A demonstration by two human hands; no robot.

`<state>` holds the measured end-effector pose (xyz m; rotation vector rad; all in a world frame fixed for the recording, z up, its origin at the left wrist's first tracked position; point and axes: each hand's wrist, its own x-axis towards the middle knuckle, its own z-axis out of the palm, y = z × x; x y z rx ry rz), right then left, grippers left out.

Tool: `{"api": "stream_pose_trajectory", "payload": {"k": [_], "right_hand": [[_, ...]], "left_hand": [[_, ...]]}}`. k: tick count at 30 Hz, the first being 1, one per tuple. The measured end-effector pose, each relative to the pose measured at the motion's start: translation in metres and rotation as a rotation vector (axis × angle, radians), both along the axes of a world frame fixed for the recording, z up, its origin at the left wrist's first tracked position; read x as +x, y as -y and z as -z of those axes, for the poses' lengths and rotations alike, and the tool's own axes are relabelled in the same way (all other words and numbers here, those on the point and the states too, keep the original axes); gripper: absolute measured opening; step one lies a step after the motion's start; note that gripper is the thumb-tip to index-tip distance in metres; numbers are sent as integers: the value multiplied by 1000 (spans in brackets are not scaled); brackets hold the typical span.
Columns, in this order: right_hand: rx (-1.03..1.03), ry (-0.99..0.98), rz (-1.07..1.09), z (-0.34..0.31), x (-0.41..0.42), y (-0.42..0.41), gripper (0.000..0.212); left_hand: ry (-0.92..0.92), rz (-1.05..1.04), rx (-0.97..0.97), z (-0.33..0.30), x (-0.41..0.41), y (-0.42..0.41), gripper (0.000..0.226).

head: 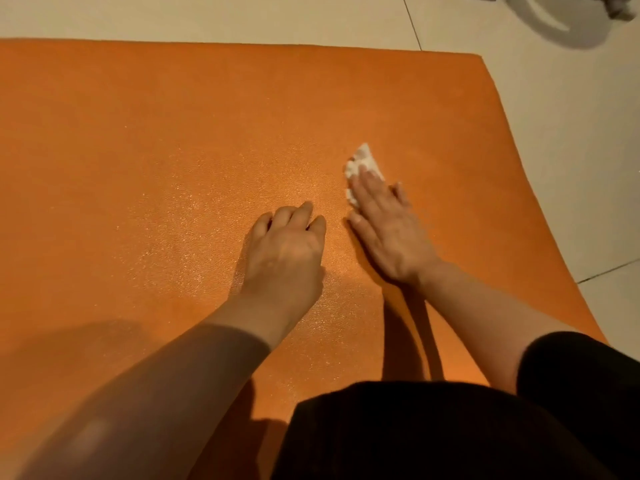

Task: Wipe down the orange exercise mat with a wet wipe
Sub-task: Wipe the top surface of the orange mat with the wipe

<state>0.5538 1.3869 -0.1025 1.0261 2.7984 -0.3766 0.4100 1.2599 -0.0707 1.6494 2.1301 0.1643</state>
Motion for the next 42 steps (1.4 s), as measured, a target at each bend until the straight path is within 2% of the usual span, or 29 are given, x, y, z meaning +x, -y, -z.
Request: {"api": "stream_pose_trajectory", "payload": {"k": [5,10,16,22,28,30,33,34,39,42], "right_hand": [[13,76,245,-1,-6,4,63],[-66,27,-38,-8,2,36,71],[-56,109,304,-8,22,16,61],[-175,18,26,-15,31,83,68],[-145,56,401,-17,57,64,56],[-190,26,372,-22,46,82,55],[-220,-9,178,-27,52,114,57],[-217,-5,176,-27,63,115,59],[-175,100,516,-35,113,105,55],[-223,75,408,-41,98,130,55]], "left_hand": [[-1,29,-2,-2,7,13,69],[9,54,-8,-7,17,22,65],[16,81,-39,-11,22,35,62],[27,85,-35,-14,32,49,56],[77,98,-27,-16,43,63,47],[84,116,-19,-17,48,66,45],[89,125,9,-17,55,72,44],[95,127,13,-17,56,75,43],[110,161,34,-22,65,89,36],[112,160,66,-23,71,95,34]]}}
